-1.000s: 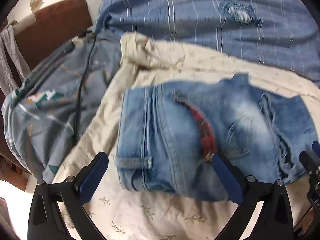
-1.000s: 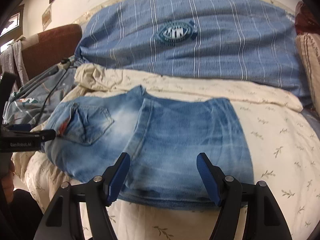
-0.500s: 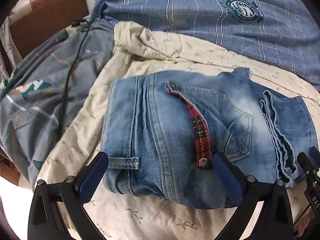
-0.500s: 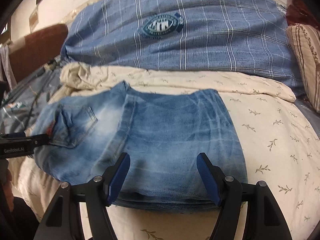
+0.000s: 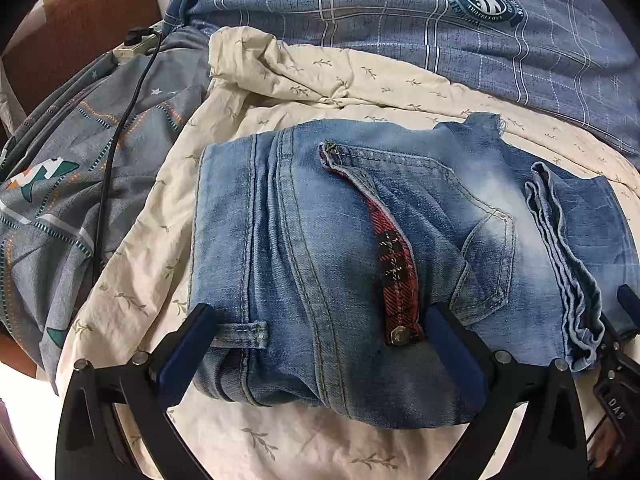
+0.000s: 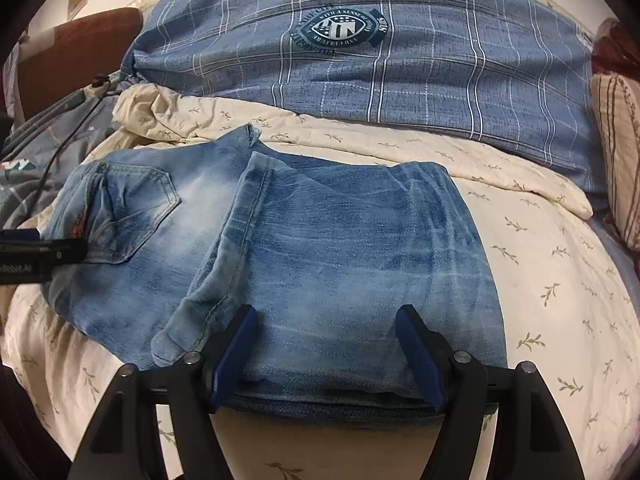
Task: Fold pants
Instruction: 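Move the left gripper to the edge of the folded jeans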
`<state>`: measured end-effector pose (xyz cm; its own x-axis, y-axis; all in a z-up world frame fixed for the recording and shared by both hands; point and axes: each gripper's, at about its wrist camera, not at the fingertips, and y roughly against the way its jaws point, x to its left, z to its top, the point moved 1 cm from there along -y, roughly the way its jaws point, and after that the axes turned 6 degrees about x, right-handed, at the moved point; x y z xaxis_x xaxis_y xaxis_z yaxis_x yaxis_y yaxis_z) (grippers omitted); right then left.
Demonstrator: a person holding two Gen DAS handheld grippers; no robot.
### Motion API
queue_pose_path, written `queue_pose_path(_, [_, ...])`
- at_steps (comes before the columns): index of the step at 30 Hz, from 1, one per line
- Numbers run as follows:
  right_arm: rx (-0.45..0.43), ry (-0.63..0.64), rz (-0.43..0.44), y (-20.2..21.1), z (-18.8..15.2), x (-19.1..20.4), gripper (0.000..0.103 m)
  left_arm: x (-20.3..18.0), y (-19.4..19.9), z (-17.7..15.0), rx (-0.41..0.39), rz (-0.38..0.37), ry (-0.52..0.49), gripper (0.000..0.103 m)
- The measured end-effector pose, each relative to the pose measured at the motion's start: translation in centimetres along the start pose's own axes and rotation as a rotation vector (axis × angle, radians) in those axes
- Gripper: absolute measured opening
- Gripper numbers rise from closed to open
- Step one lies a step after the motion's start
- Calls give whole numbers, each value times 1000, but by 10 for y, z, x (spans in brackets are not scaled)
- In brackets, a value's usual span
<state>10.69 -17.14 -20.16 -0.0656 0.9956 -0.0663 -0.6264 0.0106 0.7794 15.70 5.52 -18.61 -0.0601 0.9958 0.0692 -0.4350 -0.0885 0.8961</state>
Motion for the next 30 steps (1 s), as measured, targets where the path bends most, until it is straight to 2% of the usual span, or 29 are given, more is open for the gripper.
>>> queue_pose_path(4, [3, -26, 32, 5, 2, -4, 75, 0, 18, -5, -37, 20, -8, 103])
queue_pose_path(7, [-44, -81, 93, 19, 3, -13, 75, 13, 37, -10, -96, 20, 25, 103])
queue_pose_path(11, [-130, -85, 92, 42, 3, -13, 75, 55, 61, -14, -134, -47, 180, 103])
queue_pose_path(14, [-167, -94, 116, 55, 4, -13, 75, 85, 74, -15, -155, -47, 248, 103])
queue_pose_path(20, [-196, -107, 157, 69, 8, -10, 75, 120, 82, -20, -145, -60, 317, 103])
queue_pose_path(30, [-191, -154, 207, 68, 11, -9, 75, 103, 58, -31, -26, -184, 316, 103])
